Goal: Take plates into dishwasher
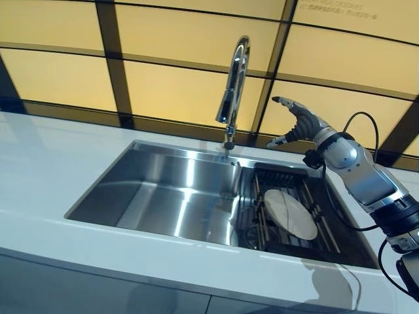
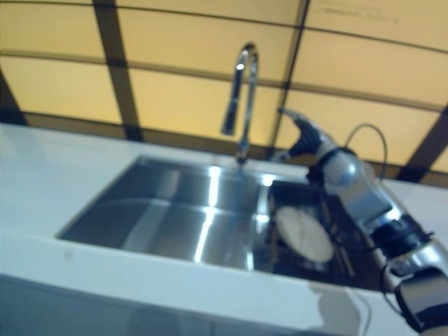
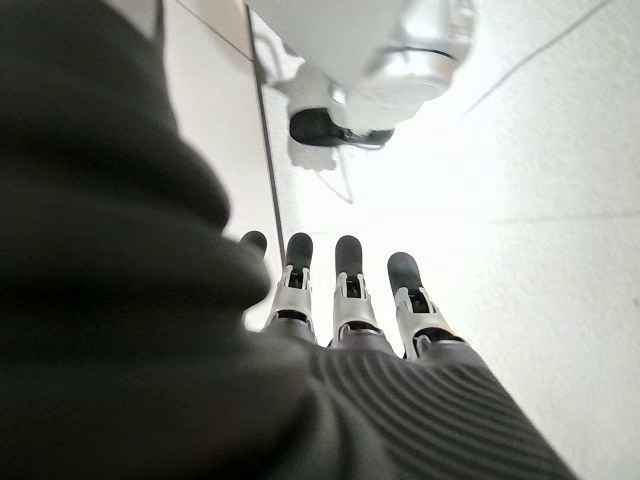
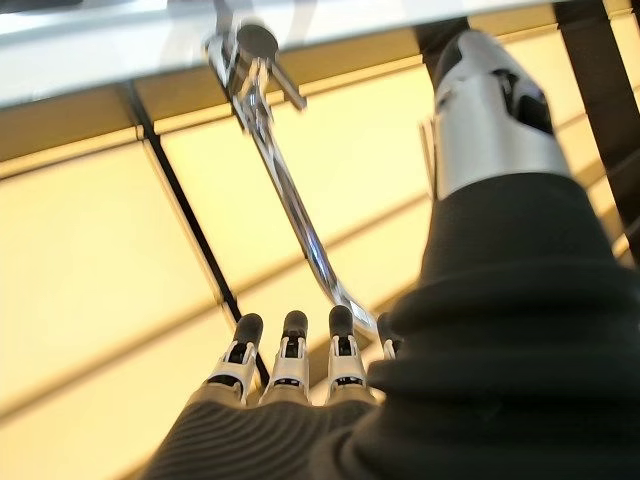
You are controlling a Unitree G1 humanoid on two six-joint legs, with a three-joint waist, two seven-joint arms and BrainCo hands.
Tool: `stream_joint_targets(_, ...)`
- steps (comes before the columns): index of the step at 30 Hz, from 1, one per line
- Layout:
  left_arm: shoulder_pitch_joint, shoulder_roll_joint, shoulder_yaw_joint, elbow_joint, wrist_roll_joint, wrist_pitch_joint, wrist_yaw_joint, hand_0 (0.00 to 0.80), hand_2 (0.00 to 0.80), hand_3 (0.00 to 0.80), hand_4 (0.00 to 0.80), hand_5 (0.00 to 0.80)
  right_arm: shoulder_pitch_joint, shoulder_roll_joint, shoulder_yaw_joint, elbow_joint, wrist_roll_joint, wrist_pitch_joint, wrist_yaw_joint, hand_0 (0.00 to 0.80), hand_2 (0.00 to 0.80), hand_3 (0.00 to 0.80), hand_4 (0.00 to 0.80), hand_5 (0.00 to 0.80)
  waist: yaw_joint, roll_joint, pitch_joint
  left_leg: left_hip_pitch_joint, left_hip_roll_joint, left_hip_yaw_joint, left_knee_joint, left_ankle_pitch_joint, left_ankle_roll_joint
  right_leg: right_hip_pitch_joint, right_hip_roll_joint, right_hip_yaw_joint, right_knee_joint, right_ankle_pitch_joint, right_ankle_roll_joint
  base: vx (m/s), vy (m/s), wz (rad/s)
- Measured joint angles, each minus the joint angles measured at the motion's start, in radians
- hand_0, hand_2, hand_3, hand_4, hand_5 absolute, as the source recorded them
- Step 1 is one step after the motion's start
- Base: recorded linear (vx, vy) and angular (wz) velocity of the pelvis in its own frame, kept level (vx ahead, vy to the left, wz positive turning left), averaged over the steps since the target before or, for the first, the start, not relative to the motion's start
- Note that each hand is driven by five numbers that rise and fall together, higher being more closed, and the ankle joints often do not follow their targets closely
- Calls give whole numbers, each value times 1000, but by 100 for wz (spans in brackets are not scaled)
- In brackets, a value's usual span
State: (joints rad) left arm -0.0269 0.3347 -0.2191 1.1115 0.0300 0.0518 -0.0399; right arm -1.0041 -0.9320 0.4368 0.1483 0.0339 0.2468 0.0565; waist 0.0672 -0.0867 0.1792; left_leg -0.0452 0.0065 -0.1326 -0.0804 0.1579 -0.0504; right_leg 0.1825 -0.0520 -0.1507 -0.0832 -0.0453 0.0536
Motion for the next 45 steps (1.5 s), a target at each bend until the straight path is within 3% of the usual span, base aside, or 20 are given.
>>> stream_joint_targets(4, 1, -3, -25, -20, 0, -8, -5, 0, 0, 0, 0, 0, 2, -1, -1, 16, 11, 44, 40, 0, 0, 0, 0, 0, 1, 0, 0, 5, -12, 43, -3, 8, 7, 20, -10, -27, -1, -16, 10, 26, -18, 34)
stream_joint_targets(13, 15, 2, -10, -22, -2, -5, 2, 0, 0, 0, 0, 0, 126, -1, -13, 25, 7, 129, 157, 0, 0, 0, 0, 0, -28, 1, 0, 21, 3, 65, -5, 1, 7, 26, -1, -14, 1, -21, 8, -13, 2, -4)
stream_joint_targets(19, 27, 1, 8, -2, -3, -5, 3, 0, 0, 0, 0, 0, 180, -26, -47, 27, 9, 134, 158, 0, 0, 0, 0, 0, -54, 1, 0, 22, 6, 79, -5, 5, 4, 21, -1, 2, -1, -14, 4, -21, 7, -7)
stream_joint_targets(26, 31, 0, 45, 7, -4, -19, 3, 0, 0, 0, 0, 0, 262, -68, -168, 5, 36, 146, 182, 0, 0, 0, 0, 0, -71, -1, 1, 25, 8, 103, -5, 5, 4, 20, -2, 11, -1, -13, 4, -25, 28, -3)
stream_joint_targets(45, 39, 1, 52, 6, -4, -20, 5, 0, 0, 0, 0, 0, 448, -55, -170, -188, 15, 195, 414, 0, 0, 0, 0, 0, -83, -3, 1, 33, 16, 144, -6, -5, 3, 6, -3, 49, 4, -12, 2, -4, 8, -5)
